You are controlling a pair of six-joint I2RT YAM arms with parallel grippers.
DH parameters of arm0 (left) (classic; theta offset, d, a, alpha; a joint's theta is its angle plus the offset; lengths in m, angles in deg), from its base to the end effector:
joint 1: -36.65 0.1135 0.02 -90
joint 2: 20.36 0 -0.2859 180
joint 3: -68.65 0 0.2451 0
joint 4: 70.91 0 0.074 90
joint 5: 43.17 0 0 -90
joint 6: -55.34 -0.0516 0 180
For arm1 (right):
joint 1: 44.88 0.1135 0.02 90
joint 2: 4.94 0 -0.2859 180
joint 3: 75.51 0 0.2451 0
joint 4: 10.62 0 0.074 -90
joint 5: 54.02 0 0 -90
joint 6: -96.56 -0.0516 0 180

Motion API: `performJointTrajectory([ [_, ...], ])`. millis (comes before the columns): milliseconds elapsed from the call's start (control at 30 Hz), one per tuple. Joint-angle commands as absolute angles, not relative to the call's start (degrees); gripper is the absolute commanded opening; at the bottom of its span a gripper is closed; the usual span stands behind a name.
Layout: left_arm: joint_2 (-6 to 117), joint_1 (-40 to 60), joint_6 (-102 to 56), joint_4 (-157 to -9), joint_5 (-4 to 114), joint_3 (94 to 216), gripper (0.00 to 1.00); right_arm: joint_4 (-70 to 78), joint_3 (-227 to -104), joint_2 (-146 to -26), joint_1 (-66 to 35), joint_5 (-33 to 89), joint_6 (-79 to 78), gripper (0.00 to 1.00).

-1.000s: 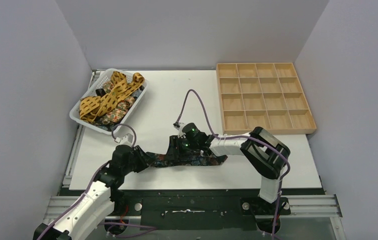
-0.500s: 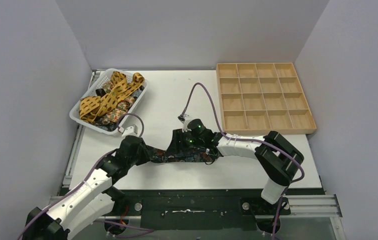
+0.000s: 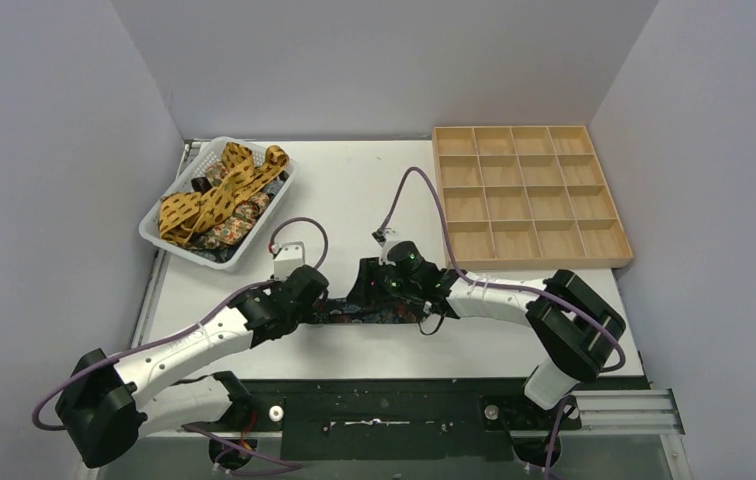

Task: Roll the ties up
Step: Roll the tie at the center of the board.

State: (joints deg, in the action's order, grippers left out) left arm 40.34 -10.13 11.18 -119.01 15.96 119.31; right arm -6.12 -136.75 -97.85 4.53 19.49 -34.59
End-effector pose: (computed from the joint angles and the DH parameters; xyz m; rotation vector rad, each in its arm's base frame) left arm 0.1452 -0.1159 0.2196 -0.1681 2.3821 -0.0373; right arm 0.2119 0.2698 0.1975 -0.3540 2.4158 1.1266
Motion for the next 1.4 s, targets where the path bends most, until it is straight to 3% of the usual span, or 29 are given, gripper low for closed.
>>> performJointTrajectory([
  [0, 42.6, -12.0, 11.2, -122.6, 7.4, 124.3, 0.18, -8.8, -136.1, -95.1, 3.8, 21.7, -35.0, 0.50],
  [533, 59.3, -21.5, 17.8, -132.4, -6.3, 132.4, 0.19, -7.9, -128.0, -84.3, -0.3, 32.6, -40.3, 0.52],
  [833, 69.2, -26.3, 19.6, -133.8, -7.5, 138.6, 0.26, -2.8, -124.7, -77.6, -3.4, 42.6, -43.0, 0.55],
  [1133, 76.0, -27.7, 15.1, -128.9, -2.6, 143.2, 0.44, -1.4, -124.7, -77.3, -6.2, 40.0, -43.2, 0.56],
  [1367, 73.7, -27.6, 12.8, -119.6, 5.0, 142.7, 0.59, -3.8, -123.0, -77.5, -6.8, 36.4, -43.5, 0.57],
])
